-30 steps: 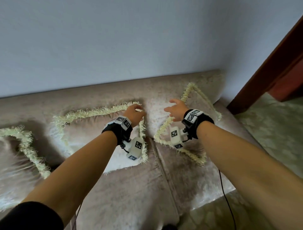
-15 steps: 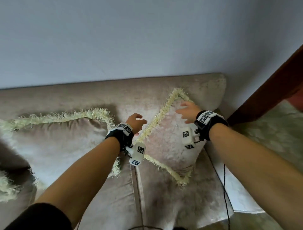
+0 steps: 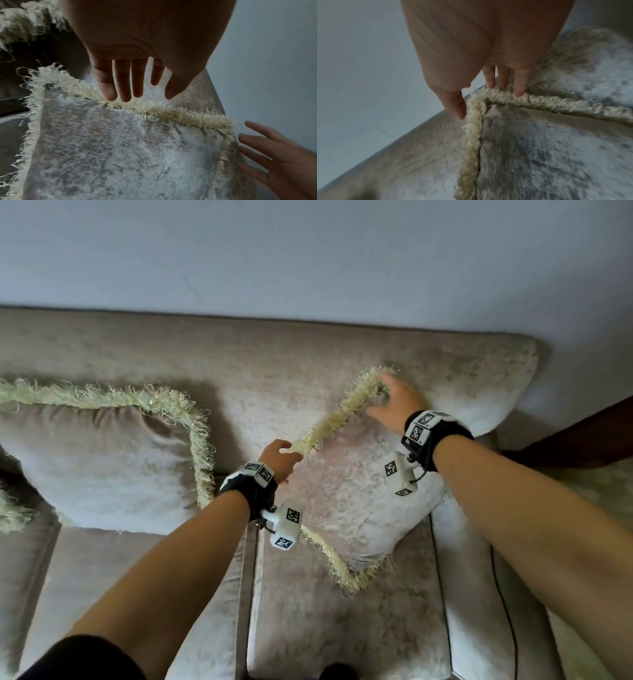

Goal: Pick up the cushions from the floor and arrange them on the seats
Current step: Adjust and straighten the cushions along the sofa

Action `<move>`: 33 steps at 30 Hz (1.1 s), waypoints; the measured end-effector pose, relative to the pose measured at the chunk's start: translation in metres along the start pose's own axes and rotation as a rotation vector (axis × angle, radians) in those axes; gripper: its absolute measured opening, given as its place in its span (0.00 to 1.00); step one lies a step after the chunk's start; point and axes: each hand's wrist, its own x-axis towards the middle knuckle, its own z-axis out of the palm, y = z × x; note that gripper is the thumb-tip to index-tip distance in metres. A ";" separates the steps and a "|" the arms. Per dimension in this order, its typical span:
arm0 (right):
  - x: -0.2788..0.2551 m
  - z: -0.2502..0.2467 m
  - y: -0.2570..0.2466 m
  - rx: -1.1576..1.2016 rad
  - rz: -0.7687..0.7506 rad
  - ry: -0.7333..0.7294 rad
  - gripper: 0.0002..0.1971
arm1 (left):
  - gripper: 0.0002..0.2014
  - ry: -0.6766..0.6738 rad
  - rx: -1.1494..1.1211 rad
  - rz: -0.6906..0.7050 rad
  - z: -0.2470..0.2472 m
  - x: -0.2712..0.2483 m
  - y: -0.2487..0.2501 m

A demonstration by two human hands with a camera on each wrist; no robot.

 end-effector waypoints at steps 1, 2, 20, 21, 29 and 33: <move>0.006 0.008 -0.002 -0.022 -0.013 -0.028 0.43 | 0.24 0.009 -0.016 -0.017 -0.003 0.002 -0.006; 0.009 0.014 -0.004 -0.037 -0.005 -0.074 0.46 | 0.24 0.018 -0.029 -0.034 -0.007 0.004 -0.012; -0.013 0.037 0.044 -0.056 -0.132 0.093 0.08 | 0.45 0.063 0.568 -0.016 0.021 0.041 -0.065; -0.017 0.032 0.044 -0.014 -0.136 0.085 0.08 | 0.48 0.062 0.623 -0.014 0.023 0.041 -0.066; -0.042 -0.013 0.030 0.177 -0.130 0.111 0.15 | 0.15 0.094 0.612 0.152 0.019 0.018 -0.051; -0.055 -0.052 0.027 0.216 -0.071 0.158 0.14 | 0.09 0.041 0.619 0.306 -0.002 -0.011 -0.011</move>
